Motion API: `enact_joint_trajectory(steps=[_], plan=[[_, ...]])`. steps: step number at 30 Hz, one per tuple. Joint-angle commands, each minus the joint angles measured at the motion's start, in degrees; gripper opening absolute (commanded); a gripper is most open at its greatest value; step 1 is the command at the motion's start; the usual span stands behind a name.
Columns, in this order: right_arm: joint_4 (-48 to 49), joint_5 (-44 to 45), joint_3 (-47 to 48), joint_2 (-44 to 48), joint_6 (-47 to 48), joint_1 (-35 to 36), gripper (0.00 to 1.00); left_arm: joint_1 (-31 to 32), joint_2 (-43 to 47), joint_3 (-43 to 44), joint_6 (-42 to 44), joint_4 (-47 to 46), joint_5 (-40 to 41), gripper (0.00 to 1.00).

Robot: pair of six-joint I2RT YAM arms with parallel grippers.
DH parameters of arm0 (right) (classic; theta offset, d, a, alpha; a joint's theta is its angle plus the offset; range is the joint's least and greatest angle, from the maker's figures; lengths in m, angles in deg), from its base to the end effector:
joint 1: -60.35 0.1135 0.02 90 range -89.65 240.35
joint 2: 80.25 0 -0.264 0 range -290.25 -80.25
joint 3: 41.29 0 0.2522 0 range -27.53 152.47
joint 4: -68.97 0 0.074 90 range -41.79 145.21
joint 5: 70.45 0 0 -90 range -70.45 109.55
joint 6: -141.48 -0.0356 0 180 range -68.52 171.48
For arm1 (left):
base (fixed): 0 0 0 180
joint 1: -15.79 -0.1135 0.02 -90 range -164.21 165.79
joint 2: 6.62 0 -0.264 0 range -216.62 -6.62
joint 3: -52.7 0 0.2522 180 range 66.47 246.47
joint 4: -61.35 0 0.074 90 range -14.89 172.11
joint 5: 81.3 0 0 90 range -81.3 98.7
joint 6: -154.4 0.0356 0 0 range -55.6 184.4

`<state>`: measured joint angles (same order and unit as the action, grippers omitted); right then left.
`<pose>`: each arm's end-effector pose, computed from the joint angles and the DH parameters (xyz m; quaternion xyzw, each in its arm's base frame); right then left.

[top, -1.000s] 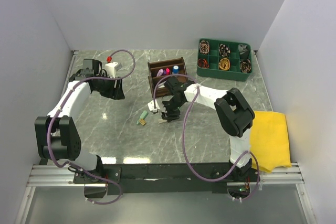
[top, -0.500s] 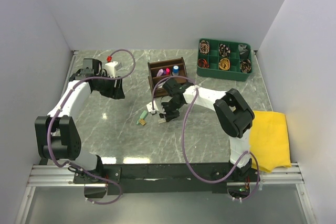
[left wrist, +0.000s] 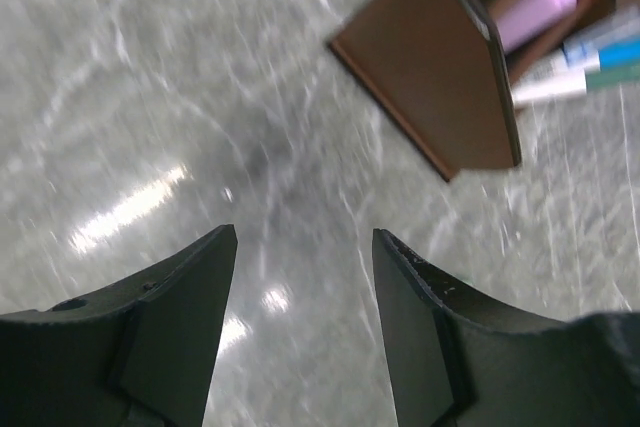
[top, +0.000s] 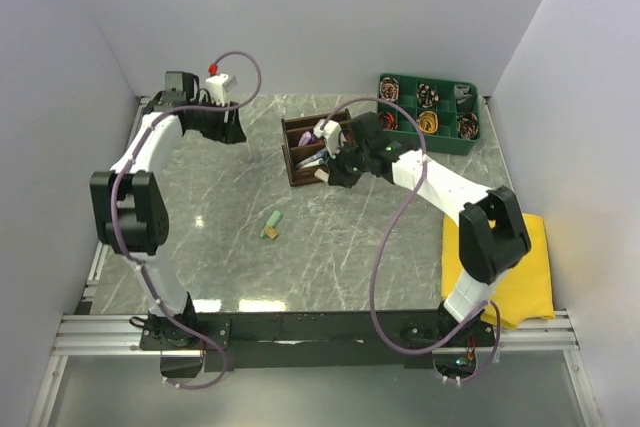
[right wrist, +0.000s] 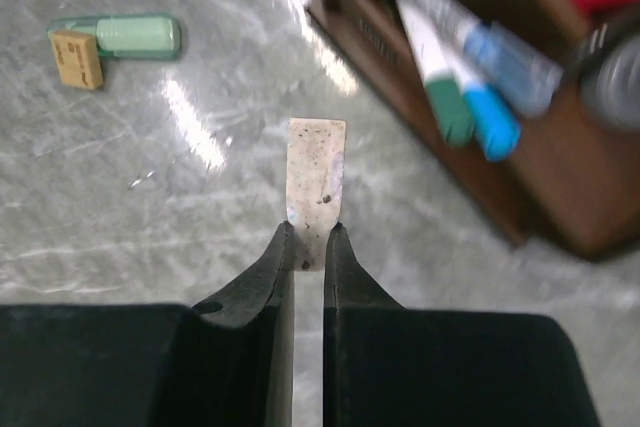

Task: Sort the stationery into containers
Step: Place the stationery in the storage box.

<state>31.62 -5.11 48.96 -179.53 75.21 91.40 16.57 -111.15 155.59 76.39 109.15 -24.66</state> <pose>0.3222 0.2113 0.2575 -0.4877 0.7688 0.2210 0.3496 0.4055 -0.0251 0.2830 0.1988 0.8819 -0.2355 0.3567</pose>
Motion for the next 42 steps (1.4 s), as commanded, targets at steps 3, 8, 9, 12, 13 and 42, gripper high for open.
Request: enact_joint_trajectory(steps=[3, 8, 9, 12, 13, 42], plan=[[2.9, 9.5, -5.4, 5.5, -10.2, 1.1, 0.00, -0.3, -6.9, 13.0, -2.8, -1.8, -3.0, 0.63], [5.3, 15.7, -4.4, 3.4, -14.0, 0.5, 0.00, -0.3, -10.8, 17.0, -3.5, -2.2, -2.0, 0.63], [5.3, 16.6, -3.5, 2.9, -15.7, 0.2, 0.00, -0.4, -11.1, 17.7, -3.6, -1.8, -1.5, 0.63], [5.0, 18.2, -2.0, 1.0, -18.8, -0.5, 0.00, -0.6, -11.5, 18.5, -4.7, -1.4, -1.5, 0.63], [5.0, 18.7, -1.7, 0.2, -19.4, -0.7, 0.00, -0.6, -11.5, 18.3, -4.6, -1.4, -1.4, 0.63], [9.8, 27.2, 5.8, -13.5, -32.8, -1.8, 0.00, -2.1, -11.2, 14.6, -4.8, -2.1, -0.5, 0.63]])
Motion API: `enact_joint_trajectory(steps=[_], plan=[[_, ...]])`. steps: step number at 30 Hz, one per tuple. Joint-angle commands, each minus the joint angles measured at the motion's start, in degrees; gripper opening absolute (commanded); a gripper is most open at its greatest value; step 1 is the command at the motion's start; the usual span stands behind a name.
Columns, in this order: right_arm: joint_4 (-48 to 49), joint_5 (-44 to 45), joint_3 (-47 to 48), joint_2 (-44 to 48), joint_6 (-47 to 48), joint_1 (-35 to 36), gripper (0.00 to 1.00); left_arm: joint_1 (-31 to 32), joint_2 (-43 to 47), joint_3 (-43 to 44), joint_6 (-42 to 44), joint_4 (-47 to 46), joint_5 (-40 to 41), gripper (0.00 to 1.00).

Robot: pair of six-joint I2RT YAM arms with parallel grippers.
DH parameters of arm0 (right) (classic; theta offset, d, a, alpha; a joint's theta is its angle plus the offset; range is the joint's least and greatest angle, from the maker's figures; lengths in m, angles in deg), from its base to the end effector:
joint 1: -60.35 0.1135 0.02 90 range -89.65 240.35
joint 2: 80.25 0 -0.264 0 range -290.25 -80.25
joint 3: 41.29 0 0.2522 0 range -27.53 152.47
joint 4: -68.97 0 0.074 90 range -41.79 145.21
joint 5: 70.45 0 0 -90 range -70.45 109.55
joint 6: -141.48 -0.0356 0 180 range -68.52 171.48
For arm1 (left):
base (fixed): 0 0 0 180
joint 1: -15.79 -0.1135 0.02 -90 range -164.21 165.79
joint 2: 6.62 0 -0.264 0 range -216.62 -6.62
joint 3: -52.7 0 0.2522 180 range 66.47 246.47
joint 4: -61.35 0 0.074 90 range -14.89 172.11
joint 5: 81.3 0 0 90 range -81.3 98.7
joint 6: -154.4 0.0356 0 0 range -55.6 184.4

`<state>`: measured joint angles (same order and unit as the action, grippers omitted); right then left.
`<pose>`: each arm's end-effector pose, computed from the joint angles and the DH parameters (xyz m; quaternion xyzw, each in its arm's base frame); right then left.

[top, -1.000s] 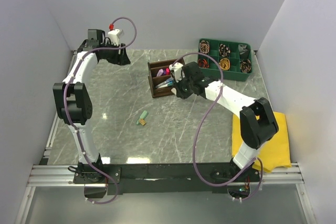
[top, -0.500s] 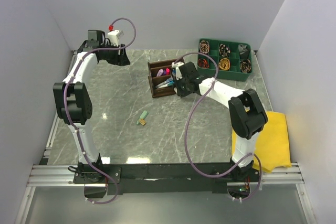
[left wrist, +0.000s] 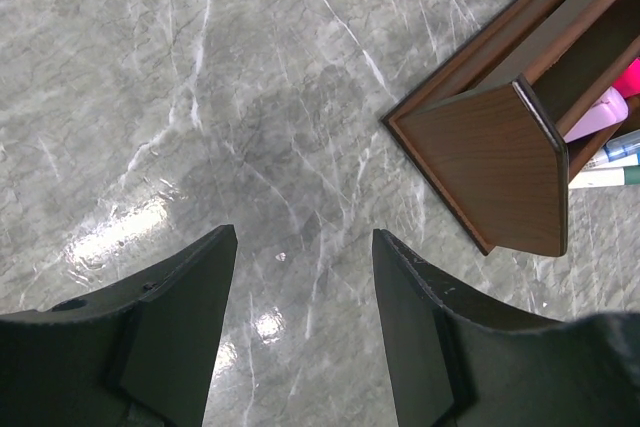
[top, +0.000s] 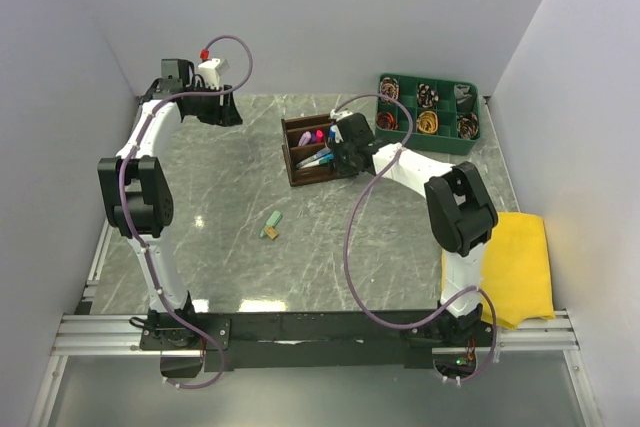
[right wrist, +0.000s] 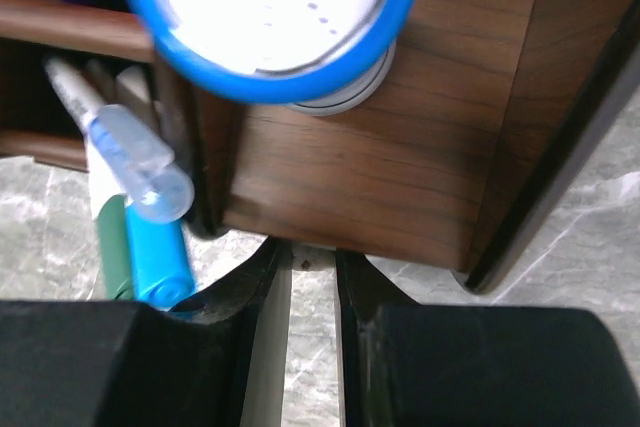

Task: Sort the stationery into containers
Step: Place the stationery in the storage box.

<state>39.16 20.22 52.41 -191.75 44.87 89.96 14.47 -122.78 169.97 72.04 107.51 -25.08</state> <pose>0.3747 0.2125 0.2011 -0.1838 0.9140 0.1072 0.3453 0.4621 -0.0092 0.2820 0.1596 0.8767 -0.2391 0.3856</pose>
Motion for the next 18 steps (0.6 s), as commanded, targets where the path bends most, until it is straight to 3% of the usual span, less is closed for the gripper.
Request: enact_joint_trajectory(steps=[1, 18], plan=[[2.4, 2.1, 2.1, -1.3, -2.7, -0.3, 0.00, 0.0, 0.3, 0.2, -0.5, -0.5, -0.1, 0.63], [4.6, 3.4, 5.2, -4.3, -6.3, 1.4, 0.00, -0.3, 0.9, -1.8, -0.6, -0.3, -0.2, 0.63]])
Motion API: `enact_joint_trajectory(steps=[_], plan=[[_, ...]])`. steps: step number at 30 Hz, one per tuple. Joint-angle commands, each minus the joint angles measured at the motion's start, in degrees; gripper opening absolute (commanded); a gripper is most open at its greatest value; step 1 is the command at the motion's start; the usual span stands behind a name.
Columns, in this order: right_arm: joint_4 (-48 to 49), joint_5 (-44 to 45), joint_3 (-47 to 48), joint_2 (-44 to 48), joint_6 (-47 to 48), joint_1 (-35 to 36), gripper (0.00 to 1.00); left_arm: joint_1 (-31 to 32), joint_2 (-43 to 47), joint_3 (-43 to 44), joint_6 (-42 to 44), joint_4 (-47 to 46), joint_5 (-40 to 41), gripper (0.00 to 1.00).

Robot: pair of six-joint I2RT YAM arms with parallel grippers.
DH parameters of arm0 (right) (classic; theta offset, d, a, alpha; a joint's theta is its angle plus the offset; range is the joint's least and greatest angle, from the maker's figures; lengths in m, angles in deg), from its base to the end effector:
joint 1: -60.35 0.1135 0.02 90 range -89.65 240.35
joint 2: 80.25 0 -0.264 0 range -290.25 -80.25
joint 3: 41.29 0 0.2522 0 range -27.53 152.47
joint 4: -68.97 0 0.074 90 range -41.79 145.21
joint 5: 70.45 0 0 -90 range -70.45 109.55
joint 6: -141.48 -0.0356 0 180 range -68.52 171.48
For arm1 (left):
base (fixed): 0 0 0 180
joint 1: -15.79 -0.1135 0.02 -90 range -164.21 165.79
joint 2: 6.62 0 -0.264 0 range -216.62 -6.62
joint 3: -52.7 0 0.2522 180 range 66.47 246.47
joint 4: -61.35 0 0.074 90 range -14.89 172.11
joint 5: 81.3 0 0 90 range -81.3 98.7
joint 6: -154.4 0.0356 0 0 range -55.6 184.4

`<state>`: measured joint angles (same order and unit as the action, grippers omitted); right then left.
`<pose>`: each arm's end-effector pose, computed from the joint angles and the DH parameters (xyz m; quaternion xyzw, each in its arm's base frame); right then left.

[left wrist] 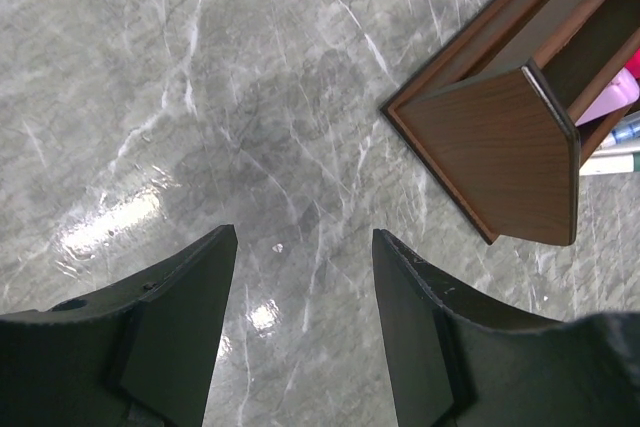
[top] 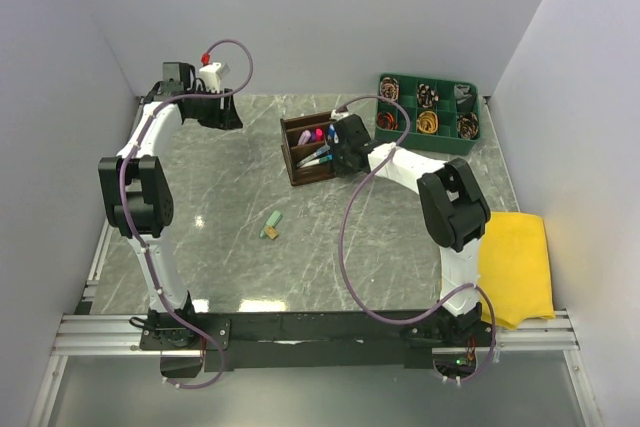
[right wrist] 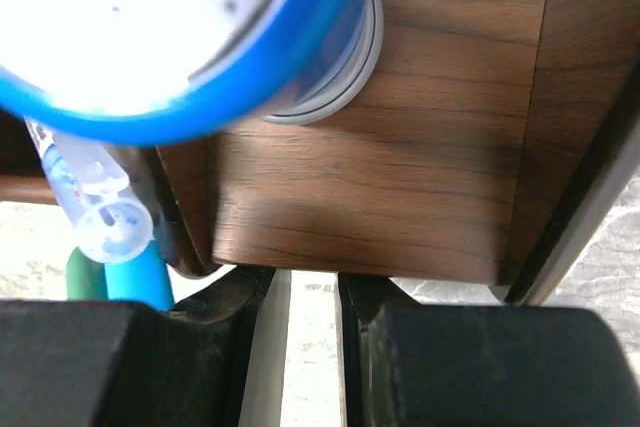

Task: Sort the stationery into containers
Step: Place the stationery in the storage box.

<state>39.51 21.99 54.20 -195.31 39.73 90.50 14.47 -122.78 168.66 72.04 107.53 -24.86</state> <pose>0.3824 0.2203 0.1854 -0.1424 0.9257 0.1065 0.3339 0.4604 -0.0091 0.2745 0.1561 0.8816 -0.2394 0.3756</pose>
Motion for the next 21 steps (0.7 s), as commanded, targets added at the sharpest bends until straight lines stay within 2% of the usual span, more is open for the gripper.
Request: enact_joint_trajectory(steps=[1, 2, 5, 9, 13, 21], plan=[[4.4, 1.7, 3.3, -0.8, -1.2, 1.0, 0.00, -0.3, 0.9, -0.6, -0.6, -0.4, -0.4, 0.63], [4.5, 2.1, 3.2, -0.7, -1.0, 1.2, 0.00, -0.3, 0.9, -0.5, -0.6, -0.4, -0.5, 0.63], [4.6, 2.7, 2.6, -0.3, -0.5, 1.6, 0.21, -0.3, 1.0, -0.6, -0.5, -0.3, -0.7, 0.63], [4.7, 3.7, 1.5, 1.5, -0.5, 2.1, 0.27, -0.3, 1.1, -0.7, -0.3, 0.1, -1.1, 0.63], [5.2, 5.4, 0.5, 3.6, 0.5, 3.1, 0.37, -0.3, 1.3, -0.9, 0.3, 0.4, -1.8, 0.63], [5.7, 6.4, -0.6, 5.5, 2.2, 4.8, 0.42, -0.3, 2.9, -3.0, -0.4, -1.2, -2.6, 0.63]])
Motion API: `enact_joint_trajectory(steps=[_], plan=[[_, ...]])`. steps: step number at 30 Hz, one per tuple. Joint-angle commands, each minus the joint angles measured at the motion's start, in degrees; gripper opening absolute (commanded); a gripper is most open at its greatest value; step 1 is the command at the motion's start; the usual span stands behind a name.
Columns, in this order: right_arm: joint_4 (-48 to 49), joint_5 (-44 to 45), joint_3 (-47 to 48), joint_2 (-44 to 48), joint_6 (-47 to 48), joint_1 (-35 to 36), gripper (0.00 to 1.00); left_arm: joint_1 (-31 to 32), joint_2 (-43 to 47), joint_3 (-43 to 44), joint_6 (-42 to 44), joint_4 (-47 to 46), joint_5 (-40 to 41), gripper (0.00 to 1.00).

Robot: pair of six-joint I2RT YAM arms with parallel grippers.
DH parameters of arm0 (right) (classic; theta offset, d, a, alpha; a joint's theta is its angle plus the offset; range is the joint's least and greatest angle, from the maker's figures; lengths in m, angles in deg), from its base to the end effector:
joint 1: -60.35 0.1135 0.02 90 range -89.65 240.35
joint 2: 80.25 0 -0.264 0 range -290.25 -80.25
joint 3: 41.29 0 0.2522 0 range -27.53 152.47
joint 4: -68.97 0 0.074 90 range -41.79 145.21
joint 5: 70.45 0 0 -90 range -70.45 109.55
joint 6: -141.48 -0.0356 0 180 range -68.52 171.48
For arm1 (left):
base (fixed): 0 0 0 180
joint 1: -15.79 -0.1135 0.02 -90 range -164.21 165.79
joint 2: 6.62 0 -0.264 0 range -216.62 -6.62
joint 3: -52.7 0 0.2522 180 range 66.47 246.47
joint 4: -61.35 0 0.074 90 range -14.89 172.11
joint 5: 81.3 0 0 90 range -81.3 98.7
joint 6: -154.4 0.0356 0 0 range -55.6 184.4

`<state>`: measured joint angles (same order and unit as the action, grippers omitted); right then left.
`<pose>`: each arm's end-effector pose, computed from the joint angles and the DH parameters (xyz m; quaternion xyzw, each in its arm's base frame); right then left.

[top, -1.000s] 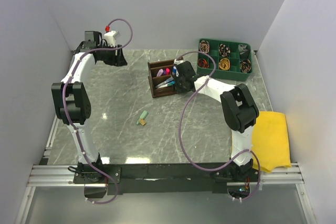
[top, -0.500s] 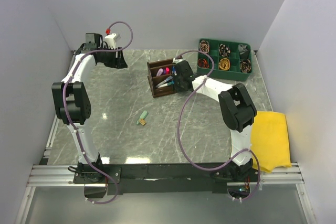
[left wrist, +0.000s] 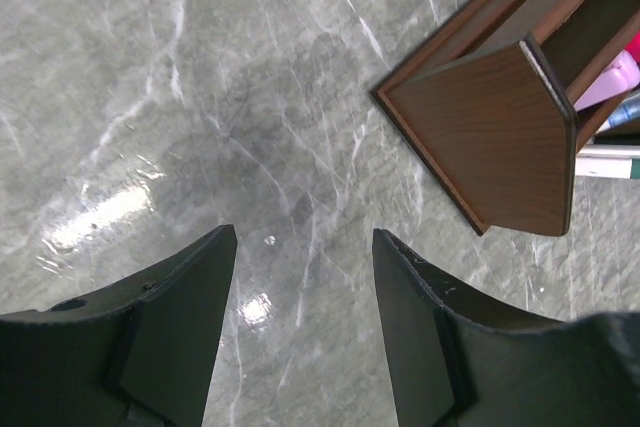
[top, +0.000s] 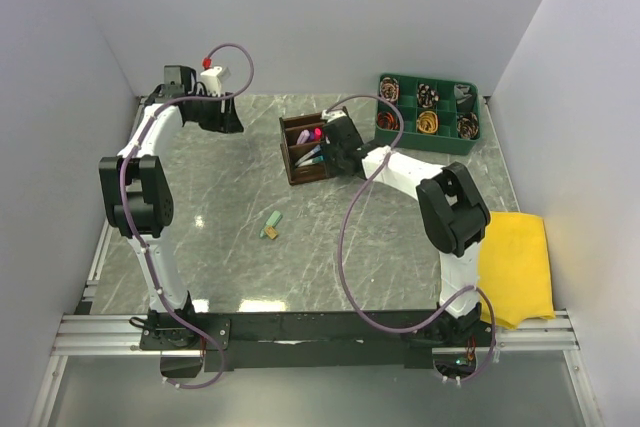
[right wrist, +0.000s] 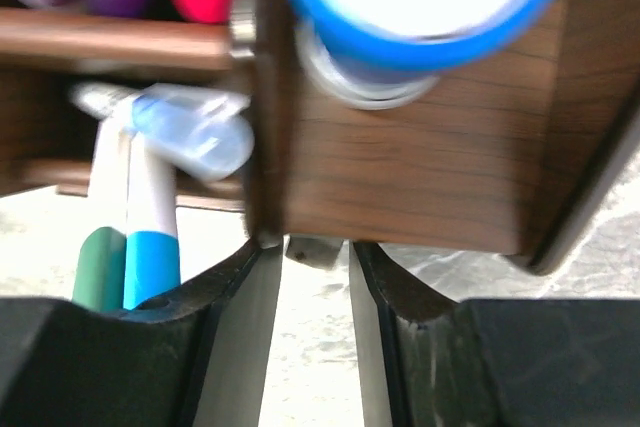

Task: Sort the stationery into containers
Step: Place the stationery in the storage box.

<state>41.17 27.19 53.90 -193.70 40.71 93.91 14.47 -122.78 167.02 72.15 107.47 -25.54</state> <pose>0.3696 0.2395 0.1980 -0.1584 0.9120 0.0836 0.3690 0.4581 -0.0095 0.2655 0.1555 0.8848 -0.2468 0.3635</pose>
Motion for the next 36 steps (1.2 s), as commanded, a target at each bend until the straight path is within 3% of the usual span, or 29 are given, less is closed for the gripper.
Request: enact_joint_trajectory(steps=[1, 15, 26, 32, 36], plan=[[4.1, 1.6, -0.8, 4.0, 1.7, 1.4, 0.42, -0.3, 3.1, -1.8, -0.8, -1.7, -2.1, 0.63], [5.5, 5.2, -4.8, 5.6, 3.4, 1.1, 0.44, 0.2, 6.0, -6.4, -2.0, -3.5, -2.1, 0.63], [5.2, 0.3, -12.2, 14.2, 3.6, 1.3, 0.46, 0.6, 7.5, -9.0, -3.0, -5.5, -2.4, 0.64], [6.6, 1.0, -13.5, 12.4, 2.5, 1.4, 0.44, 1.0, 8.3, -10.3, -3.2, -5.5, -2.7, 0.64], [15.4, 6.3, -19.0, 13.3, -0.7, 1.5, 0.35, 1.0, 8.6, -10.8, -2.9, -5.2, -2.4, 0.64]])
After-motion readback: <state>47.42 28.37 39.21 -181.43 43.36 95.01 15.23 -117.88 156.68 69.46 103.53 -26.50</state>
